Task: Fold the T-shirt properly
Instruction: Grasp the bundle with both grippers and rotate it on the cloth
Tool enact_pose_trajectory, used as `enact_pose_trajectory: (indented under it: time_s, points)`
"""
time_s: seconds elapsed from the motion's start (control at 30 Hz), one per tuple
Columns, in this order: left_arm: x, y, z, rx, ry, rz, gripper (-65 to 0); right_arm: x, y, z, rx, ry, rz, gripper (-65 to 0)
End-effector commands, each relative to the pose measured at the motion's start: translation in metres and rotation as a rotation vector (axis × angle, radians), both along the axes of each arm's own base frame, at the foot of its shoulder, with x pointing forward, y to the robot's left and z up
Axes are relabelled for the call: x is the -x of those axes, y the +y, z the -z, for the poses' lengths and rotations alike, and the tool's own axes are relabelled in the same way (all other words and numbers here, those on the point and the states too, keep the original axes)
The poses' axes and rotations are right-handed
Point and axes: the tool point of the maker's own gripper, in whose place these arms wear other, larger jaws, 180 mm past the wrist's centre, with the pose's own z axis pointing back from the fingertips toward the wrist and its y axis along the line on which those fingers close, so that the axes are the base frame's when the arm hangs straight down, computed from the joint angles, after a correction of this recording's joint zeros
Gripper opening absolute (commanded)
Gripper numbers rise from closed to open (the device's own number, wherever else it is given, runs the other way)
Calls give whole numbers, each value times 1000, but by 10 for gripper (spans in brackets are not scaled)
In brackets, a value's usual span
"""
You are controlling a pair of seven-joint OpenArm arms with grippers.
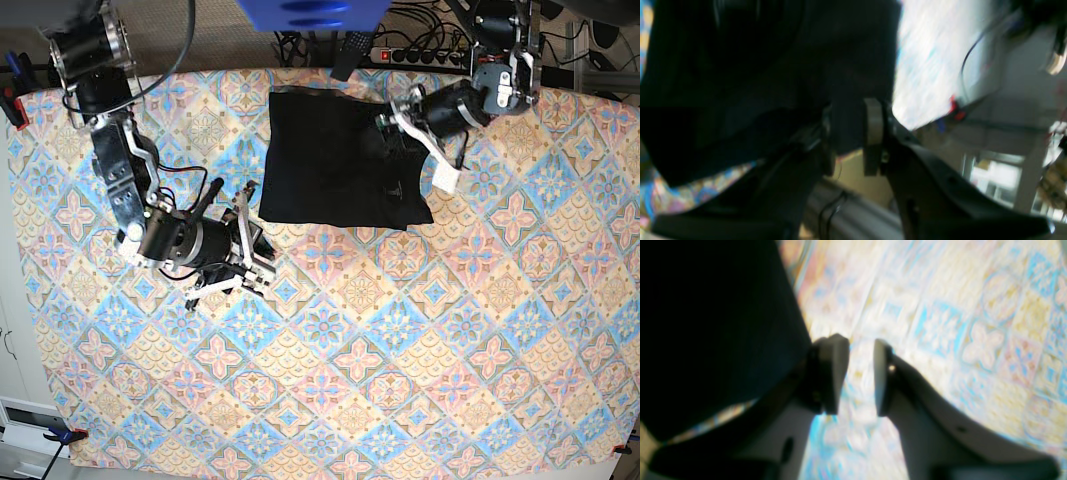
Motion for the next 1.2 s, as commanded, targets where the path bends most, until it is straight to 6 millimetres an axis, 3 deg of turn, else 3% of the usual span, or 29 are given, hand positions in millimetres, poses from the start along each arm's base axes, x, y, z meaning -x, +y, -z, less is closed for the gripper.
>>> enact_pose_trajectory:
  time_s: [0.0,0.1,0.23,0.53,0.73,0.8,0.93,1.07,1.17]
  points:
    - [3,-5,-2,0,-11,26,-534,1,5,3,-29,16,1,-546]
    - [19,-21,14,-61,13,114,-535,-18,21,5,-81,32,18,-597]
    - [37,-37,30,-157,14,232,-537,-28,30,24,-111,99,51,-602]
    - [45,-28,74,-413,9,388,-539,-14,22,105,50,220,88,-602]
    - [16,-9,88,-515,-58,361,-540,-2,17,113,65,246,89,-603]
    - [5,-4,91,-552,-80,363,-540,13,-1,122,94,260,97,-603]
    - [-14,-6,96,-559,-81,352,-540,32,-19,120,122,236,85,-603]
    - [-48,-17,83,-547,-159,316,-540,63,-28,119,132,230,64,-604]
    - [-71,-25,71,-538,-209,297,-539,74,-33,111,141,204,45,-604]
